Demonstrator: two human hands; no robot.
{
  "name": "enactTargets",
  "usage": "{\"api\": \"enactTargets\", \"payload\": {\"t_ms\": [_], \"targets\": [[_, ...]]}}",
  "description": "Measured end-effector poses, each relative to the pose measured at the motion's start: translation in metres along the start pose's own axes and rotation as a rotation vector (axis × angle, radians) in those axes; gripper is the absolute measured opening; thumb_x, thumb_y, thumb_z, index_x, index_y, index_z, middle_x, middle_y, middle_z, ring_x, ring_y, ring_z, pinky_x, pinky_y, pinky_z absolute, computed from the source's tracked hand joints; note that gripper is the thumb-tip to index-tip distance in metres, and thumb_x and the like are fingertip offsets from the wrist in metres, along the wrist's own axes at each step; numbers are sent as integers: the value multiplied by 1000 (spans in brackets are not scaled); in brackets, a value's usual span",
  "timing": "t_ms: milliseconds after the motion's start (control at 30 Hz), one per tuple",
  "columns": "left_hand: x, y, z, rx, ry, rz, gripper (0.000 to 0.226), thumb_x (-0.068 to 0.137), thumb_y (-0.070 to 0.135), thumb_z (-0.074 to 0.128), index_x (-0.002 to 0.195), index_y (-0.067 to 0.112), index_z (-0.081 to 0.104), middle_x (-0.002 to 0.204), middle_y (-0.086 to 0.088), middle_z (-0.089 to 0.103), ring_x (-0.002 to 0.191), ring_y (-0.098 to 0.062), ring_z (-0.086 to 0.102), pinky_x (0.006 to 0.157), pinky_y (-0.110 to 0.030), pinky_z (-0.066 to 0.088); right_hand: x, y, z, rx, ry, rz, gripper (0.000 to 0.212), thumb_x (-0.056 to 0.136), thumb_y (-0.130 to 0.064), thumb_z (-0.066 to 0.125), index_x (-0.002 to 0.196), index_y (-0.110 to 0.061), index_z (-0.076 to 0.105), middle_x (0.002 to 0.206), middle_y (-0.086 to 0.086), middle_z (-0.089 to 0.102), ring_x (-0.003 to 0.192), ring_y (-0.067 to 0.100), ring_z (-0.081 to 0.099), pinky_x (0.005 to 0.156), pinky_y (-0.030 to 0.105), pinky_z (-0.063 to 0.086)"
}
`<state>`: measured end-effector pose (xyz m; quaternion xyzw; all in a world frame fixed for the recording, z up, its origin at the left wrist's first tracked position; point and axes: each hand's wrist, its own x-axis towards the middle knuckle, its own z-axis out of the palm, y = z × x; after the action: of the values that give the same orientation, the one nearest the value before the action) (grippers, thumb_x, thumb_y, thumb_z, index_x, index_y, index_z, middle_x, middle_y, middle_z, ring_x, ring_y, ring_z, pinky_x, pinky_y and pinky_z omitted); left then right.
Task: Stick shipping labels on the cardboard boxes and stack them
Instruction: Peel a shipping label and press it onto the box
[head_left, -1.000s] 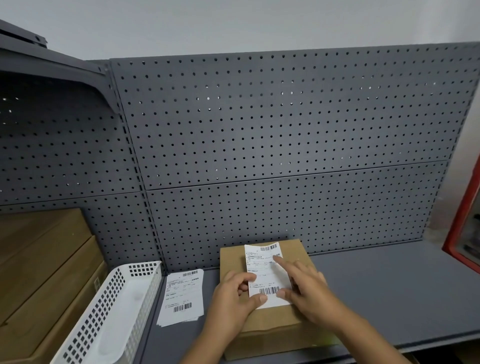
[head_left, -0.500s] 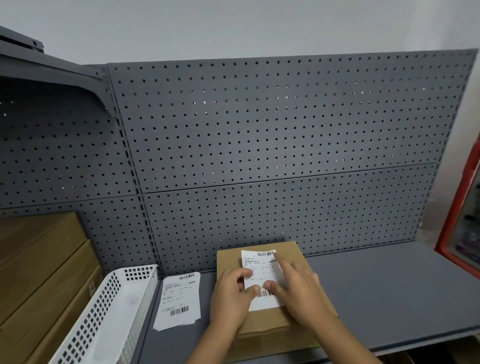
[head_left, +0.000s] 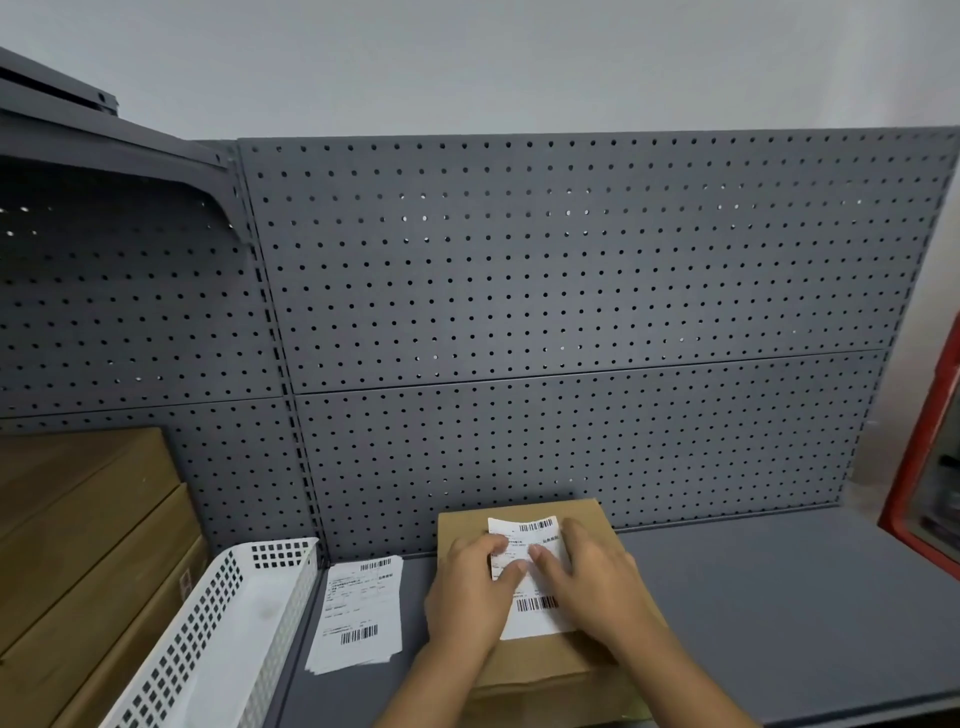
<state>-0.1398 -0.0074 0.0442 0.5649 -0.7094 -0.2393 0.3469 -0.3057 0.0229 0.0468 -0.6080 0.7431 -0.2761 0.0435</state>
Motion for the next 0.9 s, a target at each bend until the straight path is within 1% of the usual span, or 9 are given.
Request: {"api": "enactTargets", "payload": {"t_ms": [33, 100, 200, 367, 533, 633, 733, 833, 900], "targets": [[0, 1, 0, 60, 20, 11, 38, 89, 55, 70, 124, 39, 67, 122, 19, 60, 112, -7, 62, 88, -31, 53, 2, -1, 1, -32, -4, 1, 50, 89, -71, 34, 110, -29, 52, 99, -8, 70, 90, 17, 67, 79, 37, 52], [-2, 0, 2, 142, 49, 35, 40, 91, 58, 65, 128, 41, 65, 124, 18, 58, 115, -6, 60, 83, -30, 51, 2, -2, 3, -87, 9, -6, 45, 91, -69, 41, 107, -28, 53, 98, -7, 69, 88, 18, 67, 77, 38, 53], [-3, -1, 3, 185, 48, 50, 36, 98, 52, 59, 133, 41, 63, 125, 17, 56, 120, -8, 57, 84, -31, 51, 2, -2, 5, -104, 34, -15, 41, 94, -62, 48, 115, -28, 54, 103, -6, 69, 92, 19, 67, 78, 36, 51], [-3, -2, 5, 202, 34, 53, 37, 104, 43, 54, 140, 45, 57, 119, 17, 50, 120, -6, 52, 81, -29, 49, 2, 1, 9, -124, 43, -23, 40, 100, -50, 48, 130, -25, 50, 110, -5, 62, 96, 22, 63, 78, 35, 48], [2, 2, 2, 246, 14, 45, 41, 106, 43, 50, 146, 43, 51, 125, 15, 49, 120, -9, 53, 86, -32, 53, 3, -4, 6, -178, 18, 7, 35, 103, -50, 38, 117, -22, 55, 109, -3, 59, 94, 21, 63, 76, 35, 52], [10, 8, 0, 288, 14, 32, 44, 105, 49, 48, 148, 40, 48, 132, 10, 49, 118, -13, 59, 87, -33, 52, 11, -13, 2, -212, -10, 49, 48, 103, -61, 29, 115, -20, 51, 108, -3, 64, 93, 20, 66, 70, 33, 48], [17, 14, -1, 362, -13, 19, 47, 103, 58, 45, 145, 38, 50, 134, 5, 49, 119, -18, 60, 87, -34, 51, 19, -19, 3, -291, -42, 87, 56, 99, -69, 28, 116, -19, 48, 106, -3, 68, 91, 21, 69, 68, 33, 45], [20, 11, 2, 426, -22, 21, 42, 105, 55, 41, 138, 34, 57, 131, 3, 49, 115, -18, 61, 85, -34, 51, 21, -18, 7, -291, -50, 96, 49, 99, -67, 33, 108, -21, 46, 100, -4, 68, 87, 22, 68, 66, 34, 41], [22, 8, 4, 443, -13, 25, 37, 108, 49, 40, 135, 34, 60, 130, 3, 50, 112, -19, 62, 84, -33, 51, 21, -15, 7, -252, -39, 92, 40, 102, -61, 37, 99, -22, 43, 92, -5, 64, 79, 22, 61, 66, 34, 42]]}}
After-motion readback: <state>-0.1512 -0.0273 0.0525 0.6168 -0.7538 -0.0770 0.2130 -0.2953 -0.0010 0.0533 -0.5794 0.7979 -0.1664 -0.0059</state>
